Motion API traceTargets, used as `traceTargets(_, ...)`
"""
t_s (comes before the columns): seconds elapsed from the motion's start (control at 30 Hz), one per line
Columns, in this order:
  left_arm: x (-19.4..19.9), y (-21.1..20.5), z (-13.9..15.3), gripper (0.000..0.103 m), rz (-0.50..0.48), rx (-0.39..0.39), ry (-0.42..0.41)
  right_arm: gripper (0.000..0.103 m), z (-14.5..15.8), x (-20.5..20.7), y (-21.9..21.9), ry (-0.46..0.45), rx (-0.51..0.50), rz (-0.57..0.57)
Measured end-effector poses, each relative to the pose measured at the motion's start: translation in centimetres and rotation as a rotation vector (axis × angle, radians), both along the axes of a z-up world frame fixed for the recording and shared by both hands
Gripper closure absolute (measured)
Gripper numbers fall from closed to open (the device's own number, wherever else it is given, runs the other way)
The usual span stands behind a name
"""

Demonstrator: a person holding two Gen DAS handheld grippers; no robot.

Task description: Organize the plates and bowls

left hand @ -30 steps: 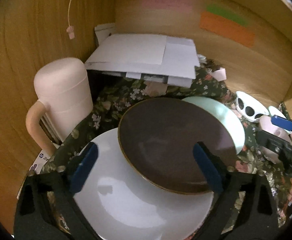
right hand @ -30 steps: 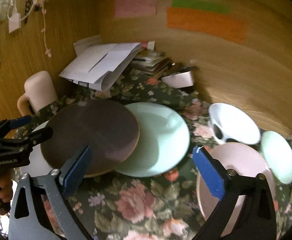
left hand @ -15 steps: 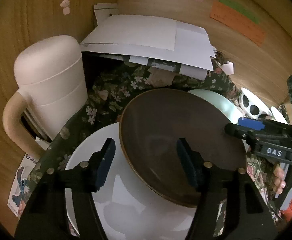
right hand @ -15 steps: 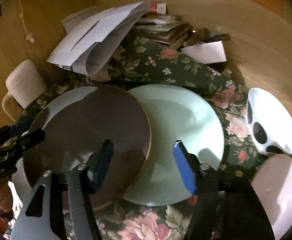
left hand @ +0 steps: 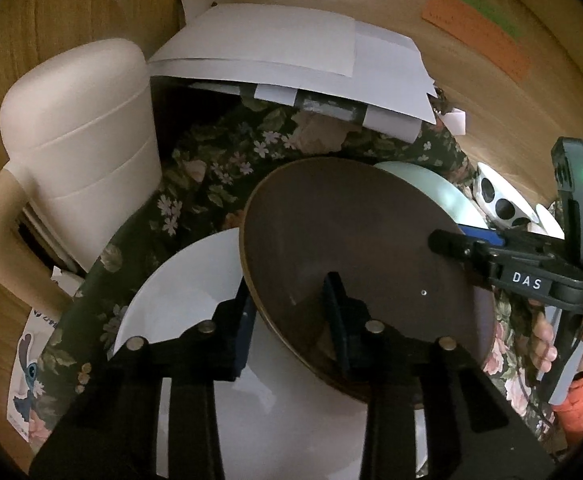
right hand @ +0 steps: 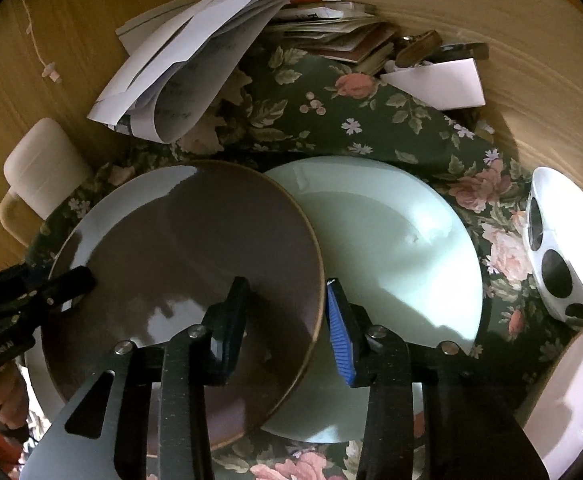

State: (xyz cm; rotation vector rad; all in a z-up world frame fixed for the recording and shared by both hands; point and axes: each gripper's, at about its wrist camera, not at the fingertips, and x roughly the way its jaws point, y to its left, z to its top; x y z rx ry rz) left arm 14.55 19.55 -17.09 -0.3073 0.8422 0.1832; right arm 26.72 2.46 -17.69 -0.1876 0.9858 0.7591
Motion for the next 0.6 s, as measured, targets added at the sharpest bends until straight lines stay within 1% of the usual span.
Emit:
traceTargets(0.17,0.2,-0.2,0.1,0.069,-0.017,-0.001,-0.005,0.068,-0.5,0.6,-0.2,0.049,0.028,-0.002)
traceTargets(0.3,0.5,-0.6,0.2,0.069,-0.015,0.015,-0.003,0.068,-0.4,0.4,-0.4,0.047,0.029,-0.005)
traceTargets(0.57,0.4,-0.9,0.4,0.069,-0.031,0.002,-0.003,0.068,-0.4,-0.3,-2.0,0.058,0.042,-0.026)
traceTargets(0.6,0.4,-0.9,0.4,0.069,-0.032,-0.001,-0.003,0.068,-0.2,-0.3,-2.7,0.059,0.047,-0.028)
